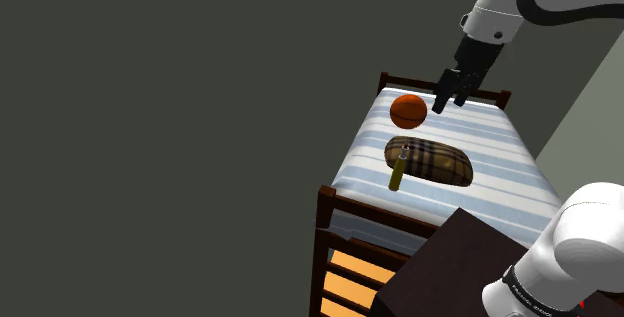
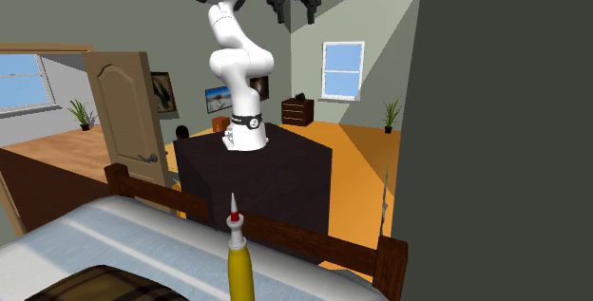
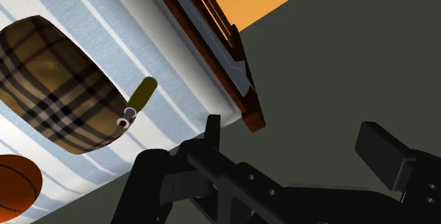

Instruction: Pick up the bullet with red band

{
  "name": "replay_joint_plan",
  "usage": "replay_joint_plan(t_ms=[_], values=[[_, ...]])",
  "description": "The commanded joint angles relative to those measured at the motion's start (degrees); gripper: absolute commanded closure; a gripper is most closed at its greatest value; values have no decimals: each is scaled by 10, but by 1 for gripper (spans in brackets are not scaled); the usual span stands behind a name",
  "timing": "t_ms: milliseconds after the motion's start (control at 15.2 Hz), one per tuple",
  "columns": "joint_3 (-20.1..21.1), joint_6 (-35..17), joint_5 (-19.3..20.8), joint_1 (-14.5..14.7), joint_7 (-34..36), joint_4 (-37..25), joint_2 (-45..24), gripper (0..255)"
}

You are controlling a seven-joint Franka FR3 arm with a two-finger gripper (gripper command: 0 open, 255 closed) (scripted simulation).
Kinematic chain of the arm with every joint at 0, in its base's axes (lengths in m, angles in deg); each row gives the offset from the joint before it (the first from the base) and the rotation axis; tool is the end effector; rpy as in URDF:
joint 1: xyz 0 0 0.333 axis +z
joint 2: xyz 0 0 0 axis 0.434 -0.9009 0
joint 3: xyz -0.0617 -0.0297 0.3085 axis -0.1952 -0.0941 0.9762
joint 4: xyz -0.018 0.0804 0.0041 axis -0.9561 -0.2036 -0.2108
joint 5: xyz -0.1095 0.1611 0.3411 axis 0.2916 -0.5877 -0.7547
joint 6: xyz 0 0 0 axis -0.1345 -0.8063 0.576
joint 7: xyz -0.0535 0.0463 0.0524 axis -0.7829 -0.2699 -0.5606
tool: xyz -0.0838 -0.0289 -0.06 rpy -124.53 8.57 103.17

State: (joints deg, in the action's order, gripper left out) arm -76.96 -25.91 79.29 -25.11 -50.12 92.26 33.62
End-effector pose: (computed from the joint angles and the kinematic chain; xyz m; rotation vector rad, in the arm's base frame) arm 0.3111 0.0023 0.6077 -3.1065 0.1584 -0.1795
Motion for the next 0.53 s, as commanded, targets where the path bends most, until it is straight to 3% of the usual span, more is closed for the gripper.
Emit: replay_joint_plan(t_ms=[0, 462], values=[[0, 0, 0, 0, 0, 0, 0, 0], [-43, -116, 27, -25, -30, 45, -74, 0]])
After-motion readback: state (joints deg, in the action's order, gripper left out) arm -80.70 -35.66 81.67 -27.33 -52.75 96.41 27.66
